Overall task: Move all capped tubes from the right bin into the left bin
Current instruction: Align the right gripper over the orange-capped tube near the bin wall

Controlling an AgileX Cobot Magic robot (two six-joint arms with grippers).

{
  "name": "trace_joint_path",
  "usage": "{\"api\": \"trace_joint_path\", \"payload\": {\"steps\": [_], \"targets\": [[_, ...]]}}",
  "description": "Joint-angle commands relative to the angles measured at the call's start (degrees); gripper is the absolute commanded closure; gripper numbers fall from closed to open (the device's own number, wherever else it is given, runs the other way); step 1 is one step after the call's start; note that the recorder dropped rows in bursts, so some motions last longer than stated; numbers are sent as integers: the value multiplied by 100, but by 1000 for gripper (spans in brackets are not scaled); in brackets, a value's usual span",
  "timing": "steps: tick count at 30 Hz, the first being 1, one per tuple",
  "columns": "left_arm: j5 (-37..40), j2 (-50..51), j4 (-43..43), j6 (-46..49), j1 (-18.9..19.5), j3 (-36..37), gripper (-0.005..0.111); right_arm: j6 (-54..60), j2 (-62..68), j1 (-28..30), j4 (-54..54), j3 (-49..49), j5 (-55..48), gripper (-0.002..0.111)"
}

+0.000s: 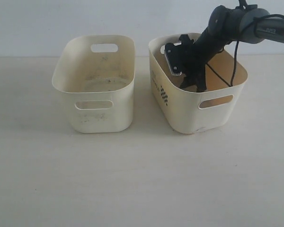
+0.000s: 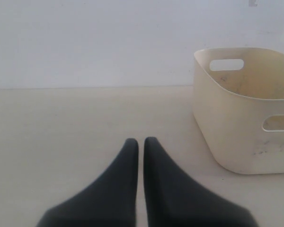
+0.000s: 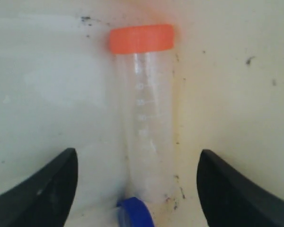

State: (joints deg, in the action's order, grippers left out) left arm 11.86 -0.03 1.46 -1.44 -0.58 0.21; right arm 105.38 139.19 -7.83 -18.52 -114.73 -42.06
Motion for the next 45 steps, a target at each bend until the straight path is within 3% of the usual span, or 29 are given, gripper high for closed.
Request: {"api": "trace_joint_path", "payload": {"steps": [1,7,24,26,32,36,45], "targets": [[-26,3,-36,-54,2,-21,102,-26,29,5,-20,16,192,41],[-26,3,-36,-54,2,-21,102,-26,149,-10,-9,16,633,41],[-26,3,-36,-54,2,-21,102,-26,483,-10,1,16,679,42],[-26,3,-36,-54,2,-21,102,-26,520,-10,14,16,679,49],[-26,3,-36,-54,2,-21,102,-167,536,-10,38,16,485,91],[-26,3,-36,-54,2,-21,102,-574,536,-10,38,16,541,106],[-26,3,-36,-54,2,-21,102,-952,307,-10,82,16,386,108]]}}
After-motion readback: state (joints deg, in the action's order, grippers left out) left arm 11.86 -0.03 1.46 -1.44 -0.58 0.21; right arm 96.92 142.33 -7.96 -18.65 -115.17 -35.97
